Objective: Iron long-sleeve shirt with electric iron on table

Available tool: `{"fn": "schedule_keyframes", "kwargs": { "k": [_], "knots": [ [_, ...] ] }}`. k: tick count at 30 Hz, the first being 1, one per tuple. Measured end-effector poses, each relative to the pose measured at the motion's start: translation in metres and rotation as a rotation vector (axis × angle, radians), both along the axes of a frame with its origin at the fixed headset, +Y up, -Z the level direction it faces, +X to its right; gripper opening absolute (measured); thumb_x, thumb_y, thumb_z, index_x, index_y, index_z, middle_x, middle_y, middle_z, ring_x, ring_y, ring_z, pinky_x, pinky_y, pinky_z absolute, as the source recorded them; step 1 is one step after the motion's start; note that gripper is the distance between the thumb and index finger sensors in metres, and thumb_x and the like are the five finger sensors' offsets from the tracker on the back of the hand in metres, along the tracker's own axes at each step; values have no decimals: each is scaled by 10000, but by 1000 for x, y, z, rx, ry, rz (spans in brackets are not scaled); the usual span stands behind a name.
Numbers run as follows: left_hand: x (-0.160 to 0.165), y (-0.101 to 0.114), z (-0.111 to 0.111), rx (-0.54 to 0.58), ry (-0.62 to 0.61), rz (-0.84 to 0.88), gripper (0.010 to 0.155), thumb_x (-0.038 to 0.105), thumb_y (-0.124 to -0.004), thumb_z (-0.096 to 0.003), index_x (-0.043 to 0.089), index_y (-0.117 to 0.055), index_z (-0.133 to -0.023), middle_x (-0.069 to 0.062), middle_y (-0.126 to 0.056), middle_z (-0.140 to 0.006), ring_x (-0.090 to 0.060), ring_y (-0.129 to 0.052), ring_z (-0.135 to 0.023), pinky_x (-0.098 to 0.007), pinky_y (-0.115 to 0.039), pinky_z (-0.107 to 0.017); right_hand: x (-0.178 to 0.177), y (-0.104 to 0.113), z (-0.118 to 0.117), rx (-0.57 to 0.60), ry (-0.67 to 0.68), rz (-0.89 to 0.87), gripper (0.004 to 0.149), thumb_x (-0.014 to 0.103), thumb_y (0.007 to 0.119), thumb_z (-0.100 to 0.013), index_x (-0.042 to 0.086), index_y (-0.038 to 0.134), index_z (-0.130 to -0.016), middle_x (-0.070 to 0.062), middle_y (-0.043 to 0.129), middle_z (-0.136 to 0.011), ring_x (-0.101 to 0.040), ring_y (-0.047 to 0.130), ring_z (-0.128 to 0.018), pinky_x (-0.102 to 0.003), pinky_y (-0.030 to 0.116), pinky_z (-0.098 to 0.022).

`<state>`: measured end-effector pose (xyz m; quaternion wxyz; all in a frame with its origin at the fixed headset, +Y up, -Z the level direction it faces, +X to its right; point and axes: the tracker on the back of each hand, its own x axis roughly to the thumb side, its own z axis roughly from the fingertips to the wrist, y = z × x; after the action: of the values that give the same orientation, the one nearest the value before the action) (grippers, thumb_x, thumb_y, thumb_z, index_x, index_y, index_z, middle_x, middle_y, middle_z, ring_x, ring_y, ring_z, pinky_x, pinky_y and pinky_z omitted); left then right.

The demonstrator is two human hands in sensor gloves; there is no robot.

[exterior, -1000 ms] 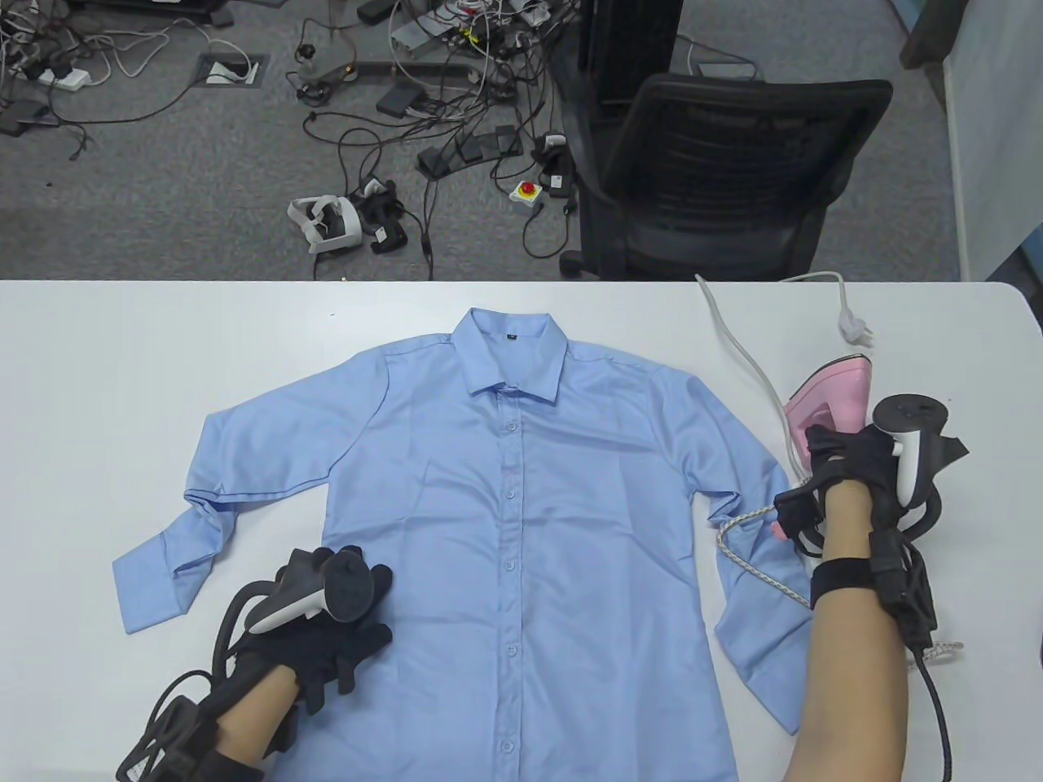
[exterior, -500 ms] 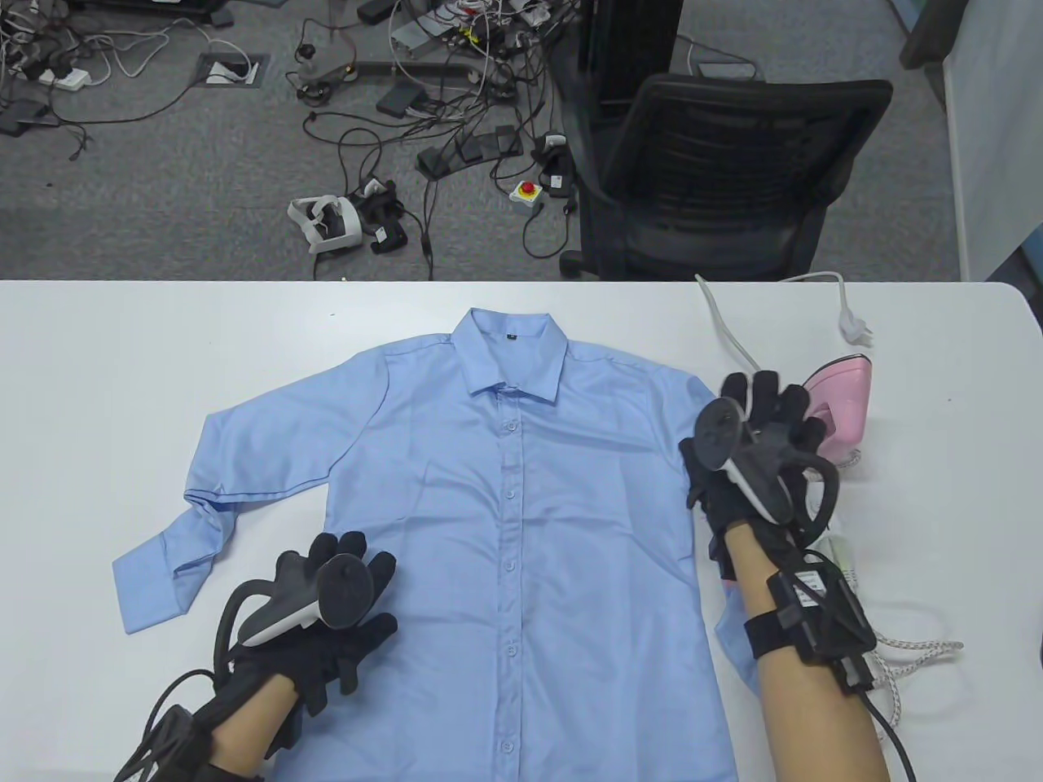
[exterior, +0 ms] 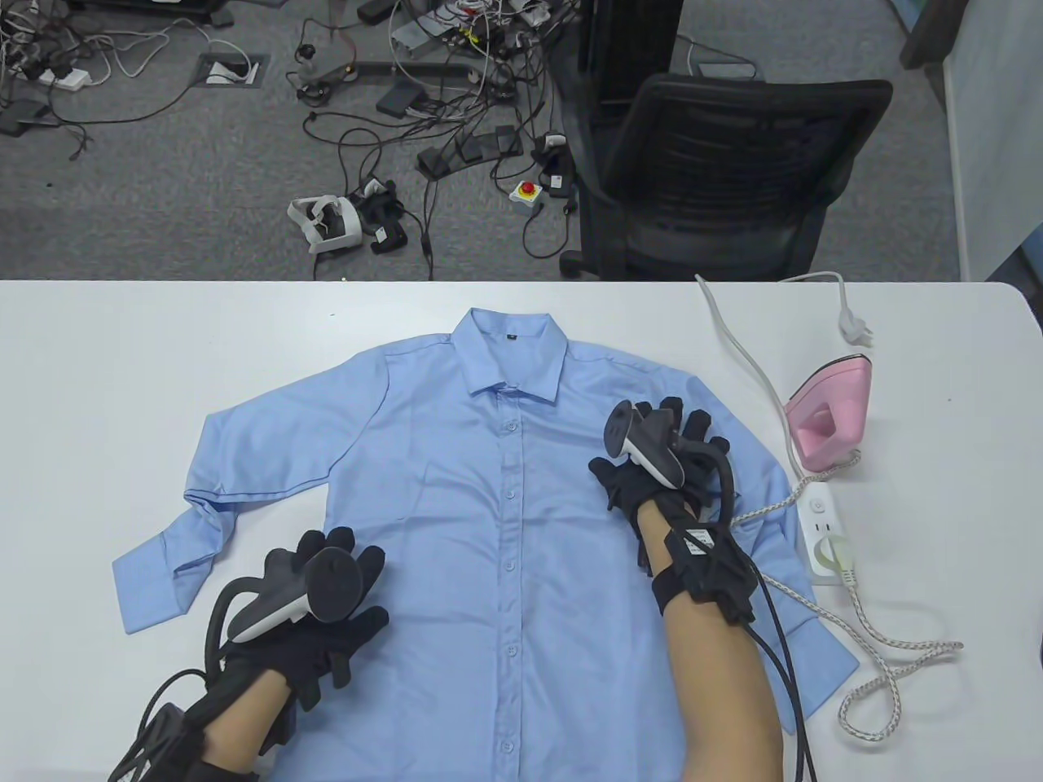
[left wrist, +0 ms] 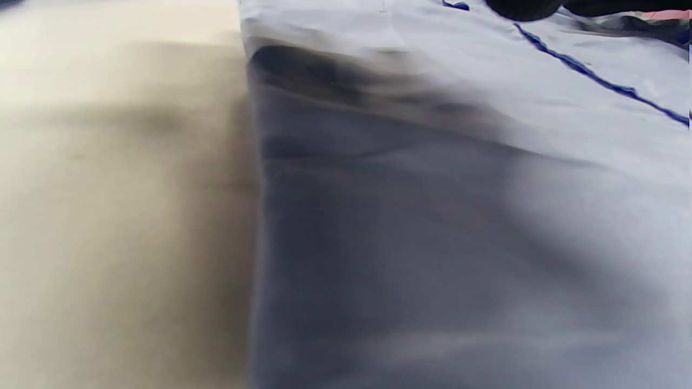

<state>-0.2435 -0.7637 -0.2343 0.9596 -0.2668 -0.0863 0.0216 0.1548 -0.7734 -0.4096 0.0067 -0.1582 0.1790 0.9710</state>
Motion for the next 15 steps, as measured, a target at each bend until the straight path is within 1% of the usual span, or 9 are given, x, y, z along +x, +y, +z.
{"fn": "schedule_keyframes", "kwargs": {
  "k": [2, 3, 4, 5, 7, 8, 9, 11, 15],
  "knots": [
    [0, -3, -1, -18, 5, -11, 690, 654, -546, -513, 442, -194, -1068, -14, 12, -1169, -344, -29, -1065, -609, -59, -708, 10, -7, -3, 9, -142, -193, 936, 774, 473, -274, 314, 72, -983, -105, -51, -1013, -536, 129, -969, -702, 292, -644],
    [0, -5, -2, -35, 9, -19, 684, 654, -545, -513, 449, -200, -1067, -10, 14, -1169, -346, -29, -1065, -609, -57, -707, 16, -12, -5, 19, -193, -300, 939, 778, 482, -272, 301, 112, -991, -129, 5, -1022, -527, 129, -951, -701, 271, -624],
    [0, -8, -3, -48, 10, -25, 678, 652, -546, -514, 458, -206, -1067, -12, 13, -1169, -346, -28, -1065, -609, -56, -706, 16, -13, -5, -4, -214, -328, 945, 777, 489, -277, 291, 116, -996, -143, 21, -1024, -508, 74, -940, -694, 227, -615],
    [0, -10, -3, -57, 8, -26, 674, 650, -547, -514, 459, -213, -1067, -10, 11, -1169, -343, -28, -1065, -608, -55, -706, 14, -13, -5, -15, -205, -317, 947, 779, 489, -276, 288, 116, -996, -150, 38, -1027, -508, 60, -937, -698, 216, -614],
    [2, -14, -3, -100, 5, -20, 672, 650, -545, -515, 461, -213, -1068, -11, 10, -1171, -341, -24, -1064, -607, -48, -703, 0, -12, -4, -57, -110, -242, 946, 795, 464, -275, 294, 111, -995, -162, 78, -1029, -532, 103, -931, -707, 267, -611],
    [3, -16, -3, -111, 2, -14, 670, 650, -544, -516, 462, -212, -1068, -11, 8, -1172, -342, -26, -1064, -606, -49, -703, -6, -12, -3, -73, -86, -245, 935, 796, 463, -277, 311, 112, -995, -161, 78, -1028, -531, 110, -934, -707, 273, -611],
    [5, -17, -2, -124, 0, -6, 671, 653, -541, -516, 462, -212, -1069, -16, 4, -1175, -346, -28, -1065, -607, -54, -705, -20, -12, 2, -108, -45, -265, 917, 791, 477, -280, 337, 125, -996, -165, 50, -1022, -539, 85, -925, -711, 270, -609],
    [8, -20, -1, -146, -11, -4, 675, 655, -541, -516, 455, -214, -1072, -20, -5, -1180, -353, -19, -1062, -609, -56, -703, -41, -11, 13, -137, 18, -264, 918, 787, 492, -284, 334, 124, -993, -173, 37, -1014, -548, 69, -917, -723, 269, -600],
    [10, -23, 0, -143, -18, -28, 686, 657, -538, -517, 448, -184, -1065, -25, 10, -1171, -360, -8, -1052, -610, -56, -702, -93, -9, 48, -165, 178, -218, 959, 796, 532, -275, 300, 144, -998, -179, 67, -1017, -564, 99, -921, -730, 322, -593]
  ]
}}
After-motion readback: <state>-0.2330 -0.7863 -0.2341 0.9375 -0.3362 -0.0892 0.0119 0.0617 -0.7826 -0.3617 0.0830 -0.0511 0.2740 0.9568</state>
